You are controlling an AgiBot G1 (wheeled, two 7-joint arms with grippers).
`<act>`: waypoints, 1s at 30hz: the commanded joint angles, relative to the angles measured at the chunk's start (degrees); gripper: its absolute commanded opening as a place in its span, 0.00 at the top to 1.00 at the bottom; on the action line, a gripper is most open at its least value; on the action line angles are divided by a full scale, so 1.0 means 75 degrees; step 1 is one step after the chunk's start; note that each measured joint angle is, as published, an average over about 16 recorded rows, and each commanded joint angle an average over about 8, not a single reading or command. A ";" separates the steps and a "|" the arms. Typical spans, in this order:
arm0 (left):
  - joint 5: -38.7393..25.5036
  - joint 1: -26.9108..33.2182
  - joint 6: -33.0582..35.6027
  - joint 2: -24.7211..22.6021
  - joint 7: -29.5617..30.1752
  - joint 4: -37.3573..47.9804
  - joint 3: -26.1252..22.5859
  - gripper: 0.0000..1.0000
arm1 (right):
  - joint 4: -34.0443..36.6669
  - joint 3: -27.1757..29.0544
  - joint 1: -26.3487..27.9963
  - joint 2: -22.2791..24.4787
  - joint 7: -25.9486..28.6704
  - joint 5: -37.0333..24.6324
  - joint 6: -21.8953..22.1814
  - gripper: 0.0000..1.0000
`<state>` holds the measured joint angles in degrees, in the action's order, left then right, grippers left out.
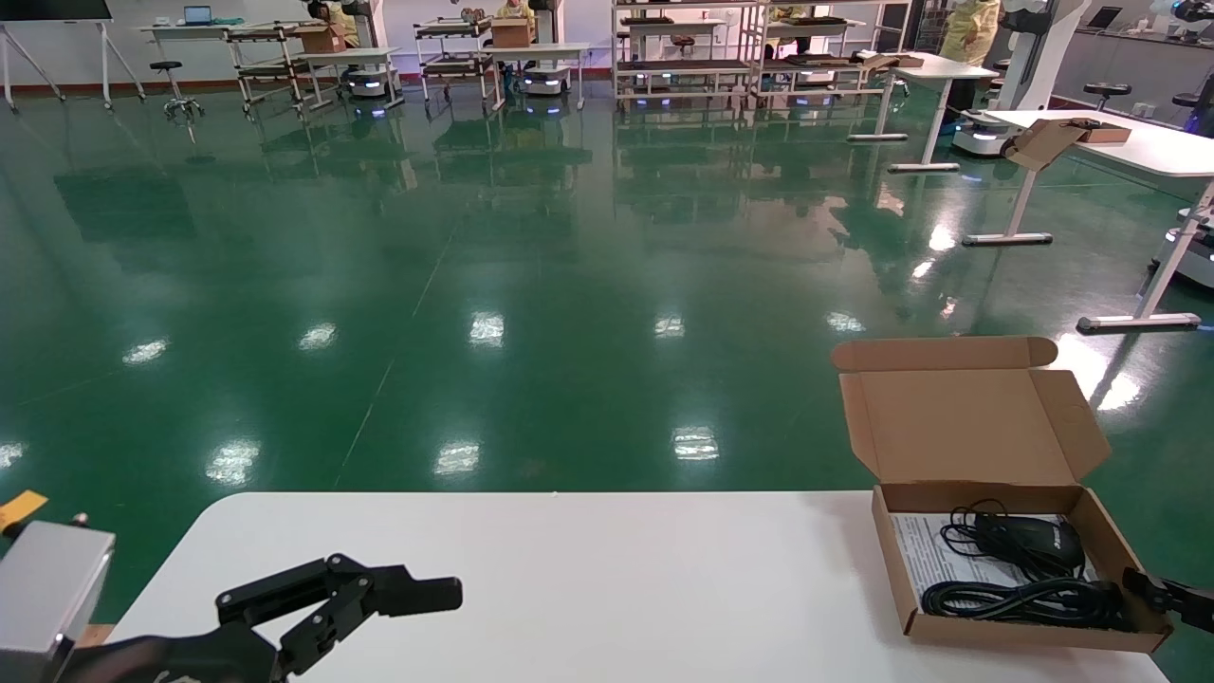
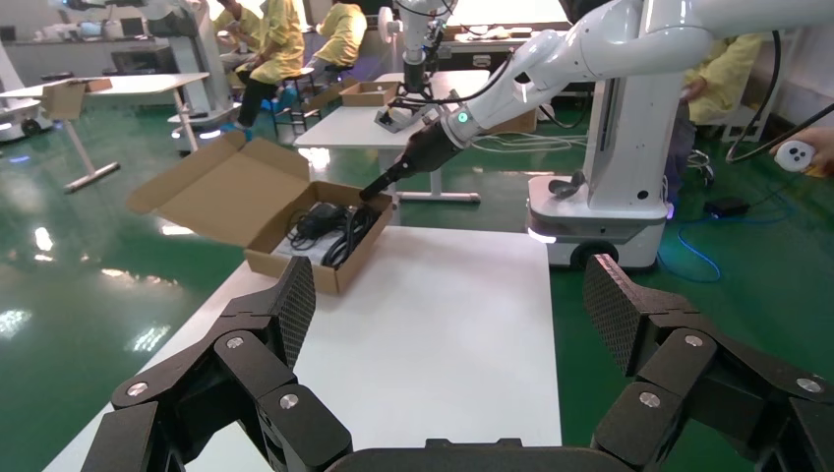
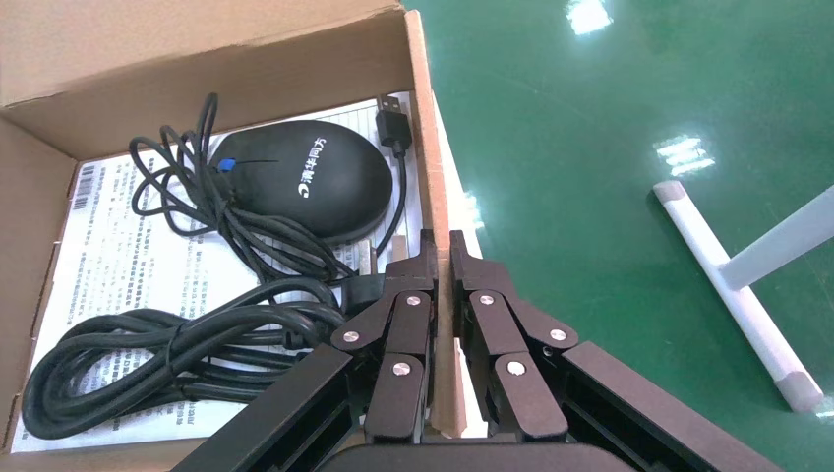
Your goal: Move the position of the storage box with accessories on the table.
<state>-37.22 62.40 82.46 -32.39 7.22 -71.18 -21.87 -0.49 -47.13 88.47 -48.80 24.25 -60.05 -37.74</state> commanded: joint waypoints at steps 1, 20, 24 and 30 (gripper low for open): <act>0.0000 0.0000 0.0000 0.0000 0.0000 0.0000 0.0000 0.00 | 0.0019 0.0006 -0.0013 0.0003 -0.0013 0.0008 -0.0006 0.12; 0.0000 0.0000 0.0000 0.0000 0.0000 0.0000 0.0000 0.00 | -0.0039 -0.0002 -0.0026 -0.0228 -0.0289 -0.0006 0.0147 0.00; 0.0000 0.0000 0.0000 0.0000 0.0000 0.0000 0.0000 0.00 | -0.0032 0.0037 0.0003 -0.0272 -0.0314 0.0049 0.0197 0.00; 0.0000 0.0000 0.0000 0.0000 0.0000 0.0000 0.0000 0.00 | -0.0043 0.0125 0.0087 -0.0238 -0.0342 0.0174 0.0183 0.00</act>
<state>-37.21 62.40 82.46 -32.39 7.22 -71.18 -21.87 -0.84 -46.06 89.23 -50.52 21.86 -58.56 -36.62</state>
